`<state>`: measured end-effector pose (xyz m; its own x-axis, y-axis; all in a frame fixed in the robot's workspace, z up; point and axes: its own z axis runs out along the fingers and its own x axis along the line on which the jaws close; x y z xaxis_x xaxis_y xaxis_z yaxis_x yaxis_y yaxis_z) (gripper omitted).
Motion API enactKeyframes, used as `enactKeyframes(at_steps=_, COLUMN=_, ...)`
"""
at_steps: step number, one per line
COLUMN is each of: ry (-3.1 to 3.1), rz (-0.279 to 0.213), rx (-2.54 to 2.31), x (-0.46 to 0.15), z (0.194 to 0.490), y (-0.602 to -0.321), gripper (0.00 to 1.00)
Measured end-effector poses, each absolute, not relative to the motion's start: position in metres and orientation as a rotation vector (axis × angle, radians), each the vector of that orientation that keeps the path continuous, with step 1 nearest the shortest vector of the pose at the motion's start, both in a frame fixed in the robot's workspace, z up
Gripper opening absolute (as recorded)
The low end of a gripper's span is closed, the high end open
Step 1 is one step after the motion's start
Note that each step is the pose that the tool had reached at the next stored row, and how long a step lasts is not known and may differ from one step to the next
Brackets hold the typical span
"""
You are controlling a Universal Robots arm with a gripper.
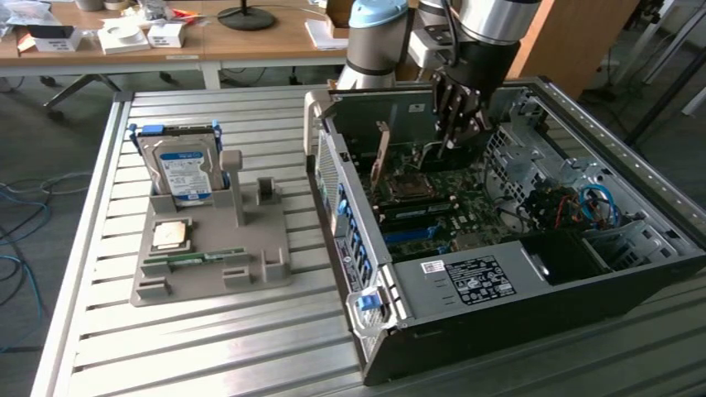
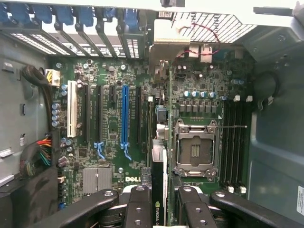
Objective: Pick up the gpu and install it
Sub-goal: 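Insert the gpu into the slot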
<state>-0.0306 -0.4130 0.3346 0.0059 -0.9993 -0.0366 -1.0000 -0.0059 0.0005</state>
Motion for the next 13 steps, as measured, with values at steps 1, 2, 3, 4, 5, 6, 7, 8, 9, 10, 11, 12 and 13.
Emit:
enactKeyframes(at_steps=1, ry=2.197, rz=0.041, rx=-2.210, x=-0.0306, z=0.3344, y=-0.4130, gripper=0.26)
enactKeyframes(at_steps=2, ry=2.197, rz=0.041, rx=-2.210, x=-0.0306, z=0.3343, y=-0.4130, gripper=0.26)
enactKeyframes(at_steps=3, ry=2.197, rz=0.041, rx=-2.210, x=-0.0307, z=0.3342, y=-0.4133, gripper=0.26)
enactKeyframes(at_steps=4, ry=2.197, rz=0.041, rx=-2.210, x=-0.0307, z=0.3341, y=-0.4138, gripper=0.26)
enactKeyframes(at_steps=5, ry=2.197, rz=0.041, rx=-2.210, x=-0.0307, z=0.3341, y=-0.4145, gripper=0.26)
enactKeyframes(at_steps=6, ry=2.197, rz=0.041, rx=-2.210, x=-0.0306, z=0.3341, y=-0.4151, gripper=0.26)
enactKeyframes(at_steps=7, ry=2.197, rz=0.041, rx=-2.210, x=-0.0306, z=0.3342, y=-0.4158, gripper=0.26)
enactKeyframes(at_steps=8, ry=2.197, rz=0.041, rx=-2.210, x=-0.0306, z=0.3342, y=-0.4166, gripper=0.26)
enactKeyframes(at_steps=9, ry=2.197, rz=0.041, rx=-2.210, x=-0.0306, z=0.3342, y=-0.4176, gripper=0.26)
enactKeyframes(at_steps=10, ry=2.197, rz=0.041, rx=-2.210, x=-0.0306, z=0.3341, y=-0.4188, gripper=0.26)
enactKeyframes(at_steps=11, ry=2.197, rz=0.041, rx=-2.210, x=-0.0307, z=0.3341, y=-0.4202, gripper=0.26)
enactKeyframes(at_steps=12, ry=2.197, rz=0.041, rx=-2.210, x=-0.0306, z=0.3341, y=-0.4216, gripper=0.26)
enactKeyframes(at_steps=13, ry=2.197, rz=0.041, rx=-2.210, x=-0.0306, z=0.3341, y=-0.4230, gripper=0.26)
